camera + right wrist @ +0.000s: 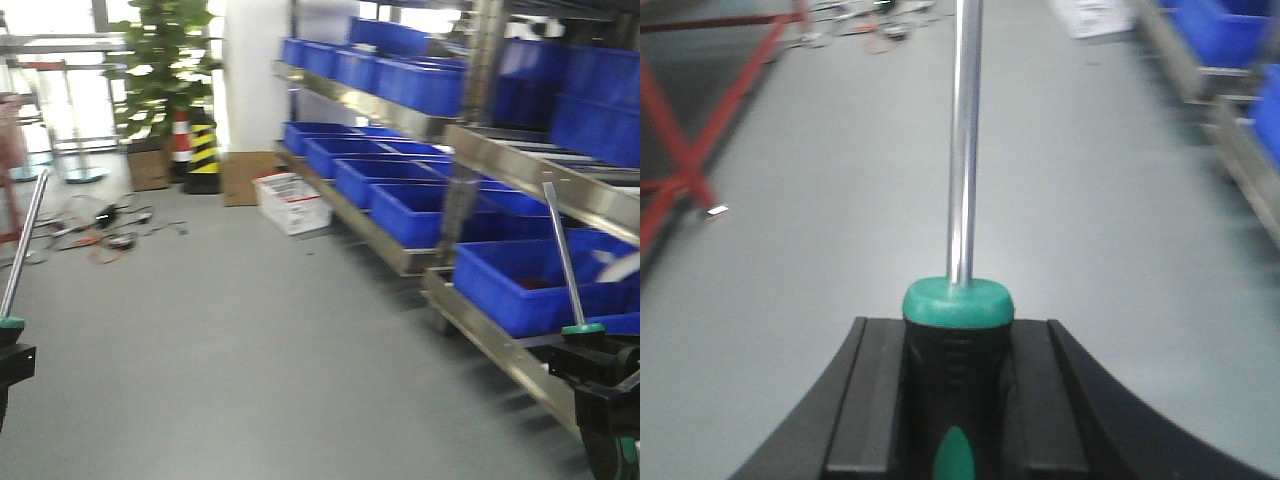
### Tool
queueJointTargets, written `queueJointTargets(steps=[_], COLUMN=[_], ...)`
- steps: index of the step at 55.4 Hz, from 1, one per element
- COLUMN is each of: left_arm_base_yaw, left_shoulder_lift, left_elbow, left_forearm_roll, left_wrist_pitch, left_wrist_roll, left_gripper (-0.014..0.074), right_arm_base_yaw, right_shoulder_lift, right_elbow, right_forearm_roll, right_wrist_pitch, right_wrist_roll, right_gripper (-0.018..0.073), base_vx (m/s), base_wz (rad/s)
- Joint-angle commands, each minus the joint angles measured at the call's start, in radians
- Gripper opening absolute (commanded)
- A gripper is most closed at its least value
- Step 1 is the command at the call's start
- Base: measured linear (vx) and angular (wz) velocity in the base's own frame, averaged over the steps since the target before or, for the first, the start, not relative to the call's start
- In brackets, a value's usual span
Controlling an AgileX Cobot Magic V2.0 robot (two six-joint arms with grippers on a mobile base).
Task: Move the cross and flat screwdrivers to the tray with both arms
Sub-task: 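Carry both screwdrivers upright while driving through the warehouse aisle, then stop at the roller rack and hold screwdrivers above the grey tray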
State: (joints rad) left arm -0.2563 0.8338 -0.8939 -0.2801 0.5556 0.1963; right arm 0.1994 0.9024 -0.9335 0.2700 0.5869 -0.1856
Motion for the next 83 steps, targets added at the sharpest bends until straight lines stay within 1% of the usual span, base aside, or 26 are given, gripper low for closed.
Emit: queueJointTargets(steps=[1, 36, 83], left_arm_base_yaw=[-0.004, -0.004, -0.004], left_shoulder_lift=[-0.011, -0.011, -0.011], left_elbow=[-0.031, -0.031, -0.031], left_forearm_roll=[-0.021, -0.021, -0.021], left_wrist_pitch=[-0.087, -0.087, -0.087], left_wrist_roll=[-0.010, -0.010, -0.010], left_gripper=[-0.0003, -0.0003, -0.0003], right_arm_base_yaw=[0.002, 0.002, 0.002], right_shoulder_lift=[-0.012, -0.012, -0.012], right_elbow=[-0.032, -0.032, -0.032], right_forearm_roll=[0.006, 0.006, 0.006], right_wrist_pitch=[-0.083, -0.067, -0.069], right_wrist_roll=[-0.004, -0.004, -0.004], right_gripper=[-0.0008, -0.0008, -0.0008], base_vx=[0.44, 0.43, 0.41], base_wz=[-0.79, -0.77, -0.51])
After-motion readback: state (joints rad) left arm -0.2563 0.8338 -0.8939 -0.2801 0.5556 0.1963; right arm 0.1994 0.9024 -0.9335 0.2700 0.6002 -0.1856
